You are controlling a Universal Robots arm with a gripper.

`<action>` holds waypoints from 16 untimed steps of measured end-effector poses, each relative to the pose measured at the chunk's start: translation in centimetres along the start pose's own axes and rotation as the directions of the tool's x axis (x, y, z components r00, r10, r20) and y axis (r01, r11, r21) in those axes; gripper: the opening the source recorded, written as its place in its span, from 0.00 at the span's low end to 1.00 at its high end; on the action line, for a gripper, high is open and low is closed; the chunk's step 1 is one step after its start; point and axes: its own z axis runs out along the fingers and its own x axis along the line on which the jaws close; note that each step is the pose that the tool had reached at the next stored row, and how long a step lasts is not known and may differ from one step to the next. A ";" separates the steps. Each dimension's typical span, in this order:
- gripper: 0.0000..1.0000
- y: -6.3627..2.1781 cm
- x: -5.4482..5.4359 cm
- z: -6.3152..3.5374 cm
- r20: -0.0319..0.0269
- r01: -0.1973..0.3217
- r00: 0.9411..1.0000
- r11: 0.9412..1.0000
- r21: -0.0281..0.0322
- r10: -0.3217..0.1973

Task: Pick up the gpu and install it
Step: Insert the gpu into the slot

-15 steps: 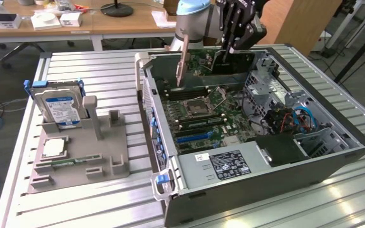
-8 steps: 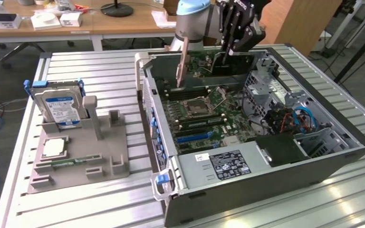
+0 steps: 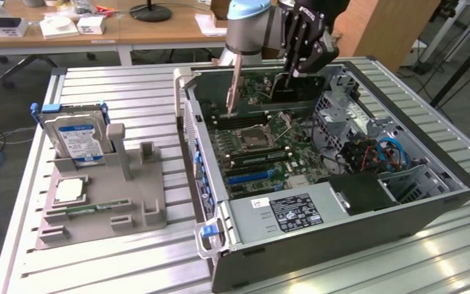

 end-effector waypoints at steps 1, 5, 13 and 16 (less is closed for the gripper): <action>0.26 -0.01 0.0 0.14 0.000 0.000 1.000 1.000 0.001 0.000; 0.26 -0.03 0.0 0.68 0.000 0.000 1.000 1.000 0.004 0.000; 0.26 -0.07 0.0 1.74 0.000 0.003 1.000 1.000 0.016 -0.003; 0.26 -0.08 0.0 1.89 0.000 0.005 1.000 1.000 0.017 -0.005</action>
